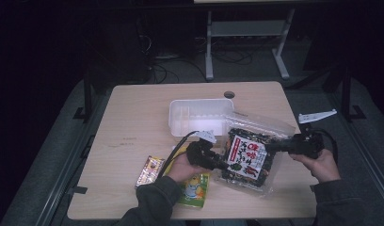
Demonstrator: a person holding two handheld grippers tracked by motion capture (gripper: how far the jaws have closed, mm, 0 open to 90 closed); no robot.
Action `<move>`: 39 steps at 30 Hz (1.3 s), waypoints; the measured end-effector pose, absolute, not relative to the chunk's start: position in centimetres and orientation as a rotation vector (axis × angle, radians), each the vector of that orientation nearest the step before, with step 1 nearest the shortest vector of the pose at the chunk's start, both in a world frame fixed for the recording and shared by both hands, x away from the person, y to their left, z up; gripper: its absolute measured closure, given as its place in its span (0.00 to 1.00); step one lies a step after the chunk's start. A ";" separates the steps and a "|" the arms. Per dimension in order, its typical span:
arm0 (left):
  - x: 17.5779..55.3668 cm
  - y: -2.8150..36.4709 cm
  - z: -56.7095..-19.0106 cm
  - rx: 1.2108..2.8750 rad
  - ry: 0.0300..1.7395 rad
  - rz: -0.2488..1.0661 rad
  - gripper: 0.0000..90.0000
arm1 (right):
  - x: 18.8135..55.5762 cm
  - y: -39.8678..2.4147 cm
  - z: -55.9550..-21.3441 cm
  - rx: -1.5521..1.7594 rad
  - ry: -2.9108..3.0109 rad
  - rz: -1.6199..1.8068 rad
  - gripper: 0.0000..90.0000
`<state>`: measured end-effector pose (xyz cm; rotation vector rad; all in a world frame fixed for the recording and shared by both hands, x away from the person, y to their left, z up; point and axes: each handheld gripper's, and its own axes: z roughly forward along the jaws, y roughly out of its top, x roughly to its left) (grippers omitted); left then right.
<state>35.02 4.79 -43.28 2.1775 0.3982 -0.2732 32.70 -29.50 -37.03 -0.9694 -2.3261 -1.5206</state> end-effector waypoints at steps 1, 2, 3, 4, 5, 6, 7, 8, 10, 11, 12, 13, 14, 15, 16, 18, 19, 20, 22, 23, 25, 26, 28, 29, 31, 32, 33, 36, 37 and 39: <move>35.0 4.8 -43.2 2.179 0.400 -0.260 0.67 | 32.6 -29.4 -36.8 -0.965 -2.330 -1.525 0.84; 35.0 4.9 -43.1 2.177 0.406 -0.253 0.64 | 32.5 -29.3 -36.5 -0.961 -2.344 -1.526 0.84; 34.9 5.0 -43.0 2.173 0.410 -0.248 0.62 | 32.4 -29.2 -36.2 -0.958 -2.356 -1.530 0.84; 34.9 5.2 -42.9 2.171 0.415 -0.236 0.61 | 32.3 -29.2 -36.0 -0.956 -2.361 -1.535 0.84; 34.9 5.4 -42.9 2.173 0.419 -0.227 0.59 | 32.3 -29.2 -35.7 -0.949 -2.365 -1.544 0.85; 34.9 5.6 -42.9 2.177 0.421 -0.220 0.57 | 32.1 -29.2 -35.3 -0.945 -2.380 -1.543 0.85; 34.9 5.9 -42.8 2.183 0.426 -0.217 0.57 | 32.1 -29.2 -35.1 -0.947 -2.388 -1.542 0.85; 34.9 6.1 -42.8 2.184 0.429 -0.211 0.57 | 31.9 -29.1 -34.8 -0.943 -2.407 -1.544 0.85; 34.7 6.7 -42.7 2.183 0.445 -0.194 0.54 | 31.7 -29.1 -34.1 -0.945 -2.437 -1.548 0.85; 34.7 6.7 -42.7 2.183 0.445 -0.194 0.53 | 31.7 -29.1 -33.9 -0.943 -2.447 -1.549 0.85; 34.6 6.9 -42.6 2.188 0.445 -0.187 0.53 | 31.7 -29.1 -33.9 -0.943 -2.447 -1.549 0.85; 34.4 7.1 -42.5 2.192 0.445 -0.181 0.53 | 31.6 -29.1 -33.7 -0.944 -2.456 -1.549 0.85; 34.3 7.4 -42.4 2.193 0.446 -0.173 0.52 | 31.5 -29.1 -33.5 -0.943 -2.468 -1.552 0.85; 34.2 7.6 -42.2 2.195 0.444 -0.163 0.52 | 31.4 -29.2 -33.1 -0.947 -2.482 -1.558 0.85; 34.0 7.9 -42.0 2.194 0.443 -0.155 0.52 | 31.4 -29.2 -33.1 -0.947 -2.482 -1.558 0.85; 33.6 8.8 -41.6 2.184 0.453 -0.134 0.49 | 31.2 -29.2 -32.5 -0.961 -2.499 -1.568 0.85; 33.6 8.8 -41.6 2.184 0.453 -0.134 0.49 | 31.2 -29.2 -32.5 -0.961 -2.499 -1.568 0.85; 33.5 9.1 -41.5 2.186 0.451 -0.127 0.49 | 31.2 -29.3 -32.3 -0.964 -2.500 -1.570 0.85; 33.1 9.8 -41.3 2.187 0.459 -0.114 0.47 | 31.1 -29.4 -31.9 -0.968 -2.505 -1.583 0.85; 33.0 10.1 -41.3 2.188 0.461 -0.106 0.46 | 31.1 -29.4 -31.7 -0.970 -2.507 -1.592 0.85; 32.8 10.9 -41.3 2.186 0.470 -0.112 0.45 | 31.0 -29.4 -31.3 -0.968 -2.520 -1.610 0.86; 32.7 11.3 -41.3 2.187 0.471 -0.107 0.45 | 31.0 -29.4 -31.0 -0.969 -2.523 -1.615 0.86; 32.5 12.0 -41.2 2.190 0.489 -0.089 0.43 | 31.0 -29.3 -30.6 -0.971 -2.528 -1.627 0.86; 32.4 12.3 -41.2 2.183 0.495 -0.087 0.42 | 31.0 -29.2 -30.3 -0.975 -2.530 -1.631 0.86; 32.1 12.9 -41.0 2.177 0.502 -0.068 0.42 | 31.0 -29.0 -29.9 -0.977 -2.534 -1.642 0.86; 31.9 13.2 -41.0 2.179 0.507 -0.057 0.41 | 31.1 -28.9 -29.7 -0.979 -2.537 -1.648 0.86; 31.9 13.4 -40.9 2.180 0.505 -0.054 0.40 | 31.1 -28.7 -29.4 -0.981 -2.543 -1.653 0.86; 31.5 14.2 -40.6 2.173 0.510 -0.040 0.39 | 31.3 -28.2 -28.8 -0.992 -2.547 -1.676 0.86; 31.4 14.4 -40.5 2.168 0.510 -0.035 0.39 | 31.3 -28.2 -28.8 -0.992 -2.547 -1.676 0.86; 31.1 15.2 -40.3 2.161 0.525 -0.020 0.37 | 31.5 -27.8 -28.4 -0.994 -2.553 -1.687 0.86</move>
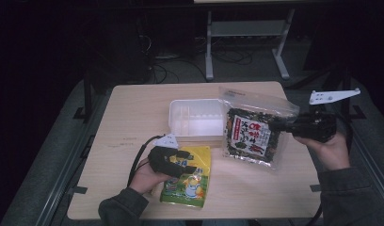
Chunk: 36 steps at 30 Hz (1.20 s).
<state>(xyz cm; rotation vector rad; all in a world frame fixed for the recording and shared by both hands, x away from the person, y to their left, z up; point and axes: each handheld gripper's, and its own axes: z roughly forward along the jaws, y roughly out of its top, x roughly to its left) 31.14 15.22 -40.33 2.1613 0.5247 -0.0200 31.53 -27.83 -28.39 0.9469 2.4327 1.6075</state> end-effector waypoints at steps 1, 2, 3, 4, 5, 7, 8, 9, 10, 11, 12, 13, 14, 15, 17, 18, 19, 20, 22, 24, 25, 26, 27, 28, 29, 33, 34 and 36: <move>31.1 15.2 -40.3 2.161 0.525 -0.020 0.36 | 31.5 -27.8 -28.4 0.947 2.433 1.607 0.86; 31.0 15.4 -40.3 2.159 0.526 -0.014 0.36 | 31.6 -27.7 -28.3 0.945 2.430 1.606 0.86; 30.8 15.9 -40.2 2.157 0.530 -0.003 0.36 | 31.8 -27.4 -28.0 0.943 2.425 1.604 0.86; 30.8 15.9 -40.2 2.157 0.530 -0.003 0.35 | 32.0 -27.3 -27.9 0.939 2.423 1.603 0.86; 30.7 16.1 -40.2 2.158 0.532 0.001 0.35 | 32.1 -27.1 -27.7 0.941 2.420 1.605 0.86; 30.5 16.6 -40.1 2.159 0.534 0.011 0.35 | 32.2 -27.0 -27.6 0.938 2.414 1.605 0.86; 30.4 16.8 -40.1 2.162 0.540 0.015 0.34 | 32.4 -26.9 -27.4 0.935 2.407 1.605 0.86; 30.3 17.1 -40.1 2.161 0.543 0.019 0.33 | 32.5 -26.6 -27.1 0.931 2.391 1.598 0.86; 30.2 17.4 -40.1 2.155 0.547 0.023 0.33 | 32.5 -26.6 -27.1 0.931 2.391 1.598 0.86; 30.1 17.7 -40.1 2.152 0.552 0.024 0.33 | 32.8 -26.2 -26.7 0.925 2.382 1.592 0.86; 30.0 18.0 -40.1 2.146 0.559 0.024 0.33 | 32.8 -26.2 -26.7 0.925 2.382 1.592 0.86; 29.8 18.3 -40.0 2.142 0.563 0.029 0.32 | 32.9 -26.0 -26.6 0.923 2.380 1.592 0.86; 29.8 18.6 -40.0 2.142 0.566 0.032 0.32 | 33.1 -25.8 -26.4 0.924 2.374 1.590 0.86; 29.6 18.8 -40.0 2.141 0.573 0.036 0.32 | 33.3 -25.6 -26.4 0.924 2.370 1.590 0.86; 29.3 19.2 -39.9 2.150 0.573 0.052 0.31 | 33.7 -25.2 -26.2 0.916 2.368 1.583 0.86; 29.2 19.5 -39.8 2.156 0.574 0.062 0.31 | 33.9 -25.0 -26.1 0.918 2.363 1.582 0.86; 29.1 19.7 -39.9 2.154 0.576 0.064 0.31 | 34.1 -24.7 -26.1 0.913 2.359 1.582 0.86; 29.1 20.0 -39.9 2.158 0.578 0.071 0.31 | 34.3 -24.5 -26.1 0.914 2.359 1.581 0.85; 28.9 20.4 -40.0 2.156 0.585 0.086 0.31 | 34.8 -24.1 -26.0 0.915 2.352 1.573 0.85; 28.8 20.8 -40.2 2.149 0.595 0.090 0.31 | 35.2 -23.4 -26.0 0.911 2.338 1.539 0.85; 28.7 21.1 -40.3 2.142 0.599 0.090 0.31 | 35.3 -23.1 -26.0 0.914 2.339 1.526 0.86; 28.7 21.3 -40.4 2.138 0.601 0.085 0.31 | 35.6 -22.8 -26.1 0.910 2.341 1.518 0.86; 28.7 21.5 -40.6 2.134 0.607 0.085 0.31 | 35.8 -22.5 -26.1 0.908 2.343 1.515 0.85; 28.6 21.7 -40.7 2.128 0.611 0.087 0.30 | 36.0 -22.3 -26.1 0.908 2.344 1.514 0.85; 28.6 21.9 -40.9 2.122 0.616 0.084 0.30 | 36.2 -22.0 -26.2 0.910 2.341 1.514 0.86; 28.3 22.6 -41.4 2.118 0.632 0.089 0.30 | 37.4 -20.8 -26.2 0.917 2.316 1.525 0.86; 28.3 22.8 -41.5 2.117 0.635 0.090 0.30 | 37.4 -20.8 -26.2 0.917 2.316 1.525 0.86; 28.3 23.1 -41.6 2.112 0.640 0.085 0.29 | 37.7 -20.3 -26.1 0.915 2.308 1.527 0.86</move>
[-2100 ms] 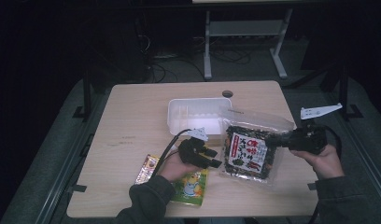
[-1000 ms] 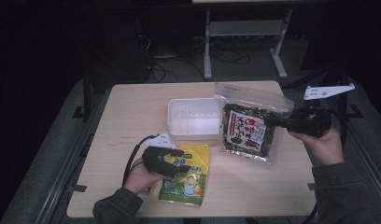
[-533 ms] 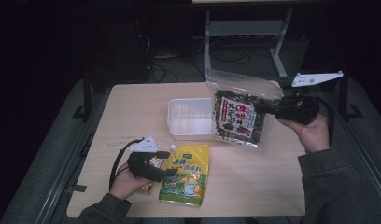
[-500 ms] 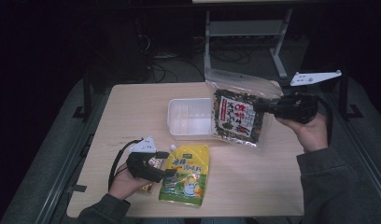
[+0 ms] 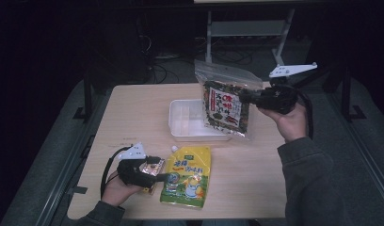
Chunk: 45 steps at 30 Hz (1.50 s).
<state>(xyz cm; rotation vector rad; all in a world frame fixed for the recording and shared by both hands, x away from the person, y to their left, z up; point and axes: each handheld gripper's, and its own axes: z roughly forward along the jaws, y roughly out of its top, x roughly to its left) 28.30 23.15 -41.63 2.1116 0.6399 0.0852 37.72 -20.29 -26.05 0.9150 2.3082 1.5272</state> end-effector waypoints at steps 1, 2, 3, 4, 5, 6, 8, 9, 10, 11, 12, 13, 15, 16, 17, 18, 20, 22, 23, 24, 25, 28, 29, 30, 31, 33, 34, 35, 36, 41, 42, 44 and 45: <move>28.3 23.2 -41.7 2.118 0.640 0.096 0.29 | 37.9 -20.0 -26.0 0.913 2.307 1.527 0.86; 28.3 23.3 -41.7 2.120 0.644 0.099 0.29 | 38.0 -19.8 -25.9 0.912 2.304 1.528 0.86; 28.3 23.4 -41.7 2.117 0.646 0.095 0.29 | 38.4 -19.3 -25.8 0.909 2.297 1.525 0.86; 28.3 23.5 -41.7 2.115 0.643 0.100 0.29 | 38.4 -19.3 -25.8 0.909 2.297 1.525 0.86; 28.2 23.5 -41.7 2.115 0.645 0.106 0.29 | 38.6 -19.1 -25.7 0.909 2.294 1.523 0.86; 28.3 23.6 -41.7 2.110 0.649 0.103 0.29 | 38.7 -19.0 -25.7 0.913 2.287 1.522 0.86; 28.3 23.8 -41.8 2.106 0.655 0.105 0.29 | 39.1 -18.7 -25.7 0.920 2.276 1.525 0.86; 28.3 23.9 -41.8 2.105 0.660 0.105 0.29 | 39.2 -18.6 -25.7 0.923 2.267 1.525 0.86; 28.3 23.9 -41.8 2.101 0.660 0.101 0.29 | 39.4 -18.4 -25.7 0.926 2.259 1.531 0.86; 28.3 24.0 -41.8 2.098 0.661 0.102 0.29 | 39.6 -18.3 -25.8 0.933 2.256 1.535 0.86; 28.4 24.0 -41.7 2.097 0.659 0.103 0.29 | 39.8 -18.2 -26.0 0.938 2.256 1.542 0.86; 28.4 24.0 -41.7 2.097 0.659 0.104 0.29 | 40.0 -18.0 -26.1 0.946 2.256 1.544 0.86; 28.4 24.0 -41.7 2.097 0.658 0.108 0.29 | 40.4 -17.5 -26.5 0.959 2.245 1.541 0.86; 28.4 24.0 -41.7 2.097 0.666 0.114 0.29 | 40.4 -17.5 -26.5 0.959 2.245 1.541 0.86; 28.4 24.1 -41.7 2.096 0.674 0.112 0.27 | 40.5 -17.3 -26.6 0.961 2.242 1.542 0.86; 28.4 24.1 -41.8 2.093 0.680 0.111 0.26 | 40.6 -17.2 -26.7 0.964 2.239 1.544 0.86; 28.4 24.2 -41.7 2.084 0.691 0.118 0.23 | 41.1 -16.7 -27.1 0.974 2.233 1.543 0.86; 28.4 24.4 -41.7 2.081 0.696 0.120 0.22 | 41.2 -16.6 -27.2 0.978 2.228 1.541 0.85; 28.4 24.4 -41.7 2.082 0.694 0.120 0.22 | 41.5 -16.3 -27.4 0.985 2.221 1.544 0.86; 28.4 24.5 -41.7 2.083 0.693 0.121 0.22 | 41.5 -16.3 -27.4 0.985 2.221 1.544 0.86; 28.4 24.5 -41.6 2.082 0.694 0.123 0.22 | 41.7 -16.2 -27.6 0.987 2.220 1.547 0.86; 28.4 24.5 -41.7 2.083 0.695 0.122 0.22 | 42.2 -15.9 -28.0 0.995 2.214 1.533 0.86; 28.4 24.5 -41.7 2.084 0.696 0.124 0.22 | 42.5 -15.7 -28.3 1.007 2.209 1.526 0.86; 28.4 24.5 -41.7 2.084 0.698 0.124 0.22 | 42.5 -15.7 -28.3 1.007 2.209 1.526 0.86; 28.5 24.5 -41.7 2.082 0.700 0.124 0.22 | 42.6 -15.7 -28.4 1.007 2.206 1.523 0.86; 28.5 24.6 -41.7 2.081 0.700 0.125 0.22 | 42.9 -15.7 -28.7 1.015 2.197 1.523 0.86; 28.5 24.6 -41.7 2.081 0.699 0.125 0.22 | 43.1 -15.6 -29.0 1.025 2.189 1.530 0.86; 28.5 24.7 -41.7 2.083 0.699 0.125 0.22 | 43.1 -15.6 -29.0 1.025 2.189 1.530 0.86; 28.5 24.7 -41.7 2.083 0.699 0.126 0.22 | 43.3 -15.6 -29.1 1.030 2.185 1.531 0.86; 28.6 24.6 -42.0 2.084 0.703 0.116 0.22 | 43.9 -15.6 -30.6 1.062 2.175 1.523 0.85; 28.6 24.6 -42.0 2.088 0.704 0.114 0.22 | 43.9 -15.6 -30.6 1.062 2.175 1.523 0.85; 28.6 24.5 -42.1 2.092 0.701 0.115 0.22 | 44.0 -15.7 -31.2 1.070 2.166 1.524 0.85; 28.6 24.5 -42.1 2.090 0.701 0.115 0.22 | 44.1 -15.8 -31.5 1.071 2.165 1.523 0.85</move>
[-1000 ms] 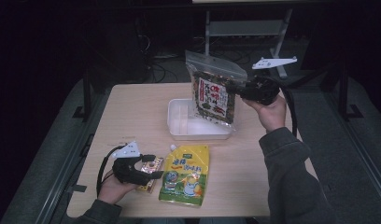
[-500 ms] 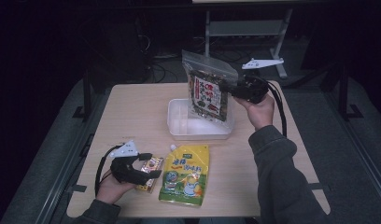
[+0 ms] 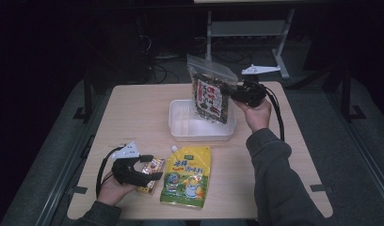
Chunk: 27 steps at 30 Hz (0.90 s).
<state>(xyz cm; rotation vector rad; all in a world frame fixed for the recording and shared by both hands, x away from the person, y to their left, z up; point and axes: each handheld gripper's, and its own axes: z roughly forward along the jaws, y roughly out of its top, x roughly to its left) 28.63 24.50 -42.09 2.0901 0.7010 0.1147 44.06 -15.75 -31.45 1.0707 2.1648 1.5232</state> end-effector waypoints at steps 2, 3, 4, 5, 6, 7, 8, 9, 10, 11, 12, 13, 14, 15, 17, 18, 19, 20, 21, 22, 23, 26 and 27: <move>28.6 24.5 -42.1 2.090 0.701 0.114 0.22 | 44.1 -15.9 -32.0 1.081 2.162 1.530 0.85; 28.6 24.5 -42.1 2.091 0.702 0.116 0.22 | 44.1 -16.0 -32.3 1.087 2.159 1.532 0.85; 28.6 24.5 -42.2 2.090 0.704 0.116 0.22 | 44.1 -16.0 -32.5 1.089 2.157 1.536 0.85; 28.7 24.5 -42.2 2.088 0.706 0.115 0.22 | 44.2 -16.0 -32.7 1.091 2.158 1.541 0.85; 28.7 24.5 -42.2 2.089 0.706 0.114 0.22 | 44.2 -16.0 -32.9 1.091 2.158 1.541 0.85; 28.7 24.5 -42.2 2.089 0.707 0.114 0.22 | 44.2 -16.1 -33.0 1.090 2.160 1.540 0.85; 28.7 24.5 -42.3 2.091 0.706 0.114 0.22 | 44.2 -16.1 -33.0 1.092 2.161 1.541 0.85; 28.7 24.5 -42.3 2.091 0.706 0.115 0.22 | 44.3 -16.1 -33.0 1.092 2.160 1.539 0.85; 28.7 24.5 -42.3 2.091 0.706 0.115 0.22 | 44.3 -16.1 -33.1 1.092 2.164 1.537 0.85; 28.7 24.5 -42.3 2.090 0.708 0.115 0.22 | 44.3 -16.1 -33.1 1.092 2.164 1.537 0.85; 28.7 24.5 -42.3 2.091 0.708 0.114 0.22 | 44.3 -16.0 -33.1 1.095 2.168 1.535 0.85; 28.7 24.5 -42.3 2.093 0.708 0.113 0.22 | 44.3 -16.0 -33.1 1.101 2.167 1.529 0.85; 28.7 24.5 -42.3 2.094 0.708 0.112 0.22 | 44.2 -16.0 -33.1 1.107 2.164 1.522 0.85; 28.7 24.5 -42.4 2.093 0.708 0.112 0.22 | 44.2 -15.9 -33.2 1.104 2.169 1.513 0.85; 28.7 24.6 -42.4 2.090 0.710 0.114 0.22 | 44.2 -16.0 -33.4 1.106 2.163 1.518 0.85; 28.7 24.6 -42.3 2.089 0.711 0.114 0.22 | 44.2 -16.1 -33.5 1.107 2.160 1.526 0.85; 28.7 24.7 -42.3 2.088 0.711 0.115 0.22 | 44.2 -16.2 -33.7 1.104 2.165 1.526 0.85; 28.7 24.7 -42.3 2.088 0.711 0.117 0.22 | 44.2 -16.3 -33.8 1.105 2.165 1.527 0.85; 28.7 24.7 -42.4 2.087 0.712 0.115 0.22 | 44.2 -16.5 -34.0 1.112 2.162 1.534 0.85; 28.7 24.7 -42.4 2.088 0.713 0.114 0.22 | 44.2 -16.7 -34.1 1.116 2.166 1.539 0.85; 28.7 24.7 -42.4 2.088 0.712 0.117 0.22 | 44.3 -16.8 -34.3 1.119 2.168 1.542 0.85; 28.7 24.6 -42.4 2.083 0.711 0.121 0.22 | 44.5 -17.3 -34.6 1.134 2.177 1.553 0.85; 28.7 24.6 -42.3 2.081 0.711 0.126 0.22 | 44.6 -17.4 -34.6 1.141 2.181 1.556 0.85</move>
